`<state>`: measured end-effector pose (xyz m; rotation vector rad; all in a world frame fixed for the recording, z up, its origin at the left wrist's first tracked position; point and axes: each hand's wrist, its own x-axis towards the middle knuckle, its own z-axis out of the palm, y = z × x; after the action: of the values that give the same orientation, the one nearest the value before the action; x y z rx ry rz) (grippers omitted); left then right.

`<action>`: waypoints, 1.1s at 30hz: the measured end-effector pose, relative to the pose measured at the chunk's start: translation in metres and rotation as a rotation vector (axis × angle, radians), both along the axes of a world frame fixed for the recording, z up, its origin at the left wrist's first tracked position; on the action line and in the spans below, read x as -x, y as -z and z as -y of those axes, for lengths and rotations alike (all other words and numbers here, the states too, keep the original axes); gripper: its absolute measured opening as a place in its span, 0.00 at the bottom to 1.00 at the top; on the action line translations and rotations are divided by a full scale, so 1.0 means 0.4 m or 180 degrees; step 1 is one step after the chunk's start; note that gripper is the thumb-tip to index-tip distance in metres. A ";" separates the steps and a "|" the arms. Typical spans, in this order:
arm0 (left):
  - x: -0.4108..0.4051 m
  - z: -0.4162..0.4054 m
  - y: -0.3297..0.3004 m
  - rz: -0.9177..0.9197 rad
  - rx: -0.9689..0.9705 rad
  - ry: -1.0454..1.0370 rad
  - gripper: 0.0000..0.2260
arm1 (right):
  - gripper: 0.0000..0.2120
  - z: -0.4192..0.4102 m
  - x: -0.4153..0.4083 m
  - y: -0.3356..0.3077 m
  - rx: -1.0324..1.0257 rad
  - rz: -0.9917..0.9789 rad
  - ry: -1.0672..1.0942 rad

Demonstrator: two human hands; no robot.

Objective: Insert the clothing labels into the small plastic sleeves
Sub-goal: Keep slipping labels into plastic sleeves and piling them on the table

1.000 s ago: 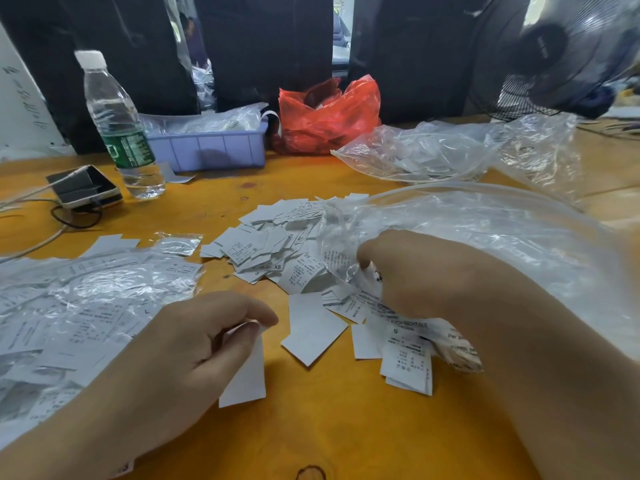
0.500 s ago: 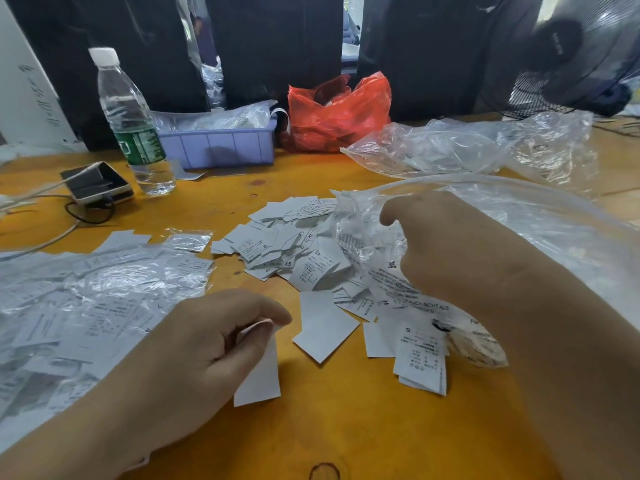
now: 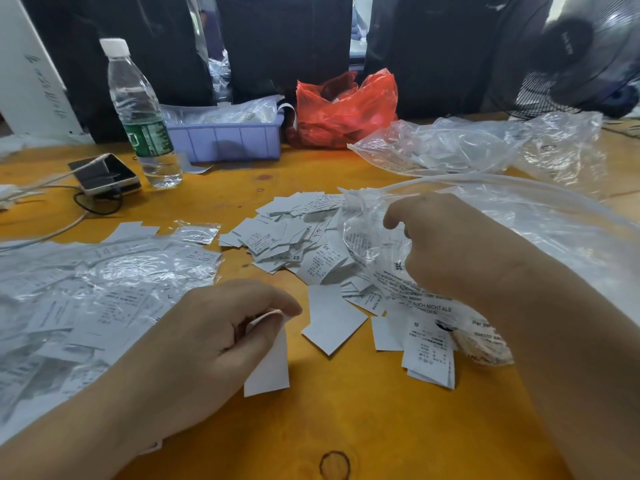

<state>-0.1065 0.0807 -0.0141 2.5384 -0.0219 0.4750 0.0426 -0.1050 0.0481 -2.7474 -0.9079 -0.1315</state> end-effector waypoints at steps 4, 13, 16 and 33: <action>0.003 0.002 -0.003 0.0019 0.0041 0.0002 0.10 | 0.22 0.000 0.011 0.001 -0.0013 -0.0045 -0.0218; -0.004 0.001 0.003 -0.0035 0.0015 0.0089 0.09 | 0.26 -0.015 -0.001 0.022 -0.0472 -0.0122 -0.0726; -0.006 0.001 0.004 -0.0049 -0.0022 0.0087 0.09 | 0.24 -0.024 -0.005 0.022 -0.0865 -0.0219 -0.0797; 0.002 0.005 -0.016 -0.0011 0.0023 0.0051 0.13 | 0.14 -0.077 0.042 0.047 -0.2498 -0.2749 -0.1352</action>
<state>-0.1074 0.0787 -0.0078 2.5300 -0.0393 0.4635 0.0258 -0.0741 0.0294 -1.5825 -0.8750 0.5941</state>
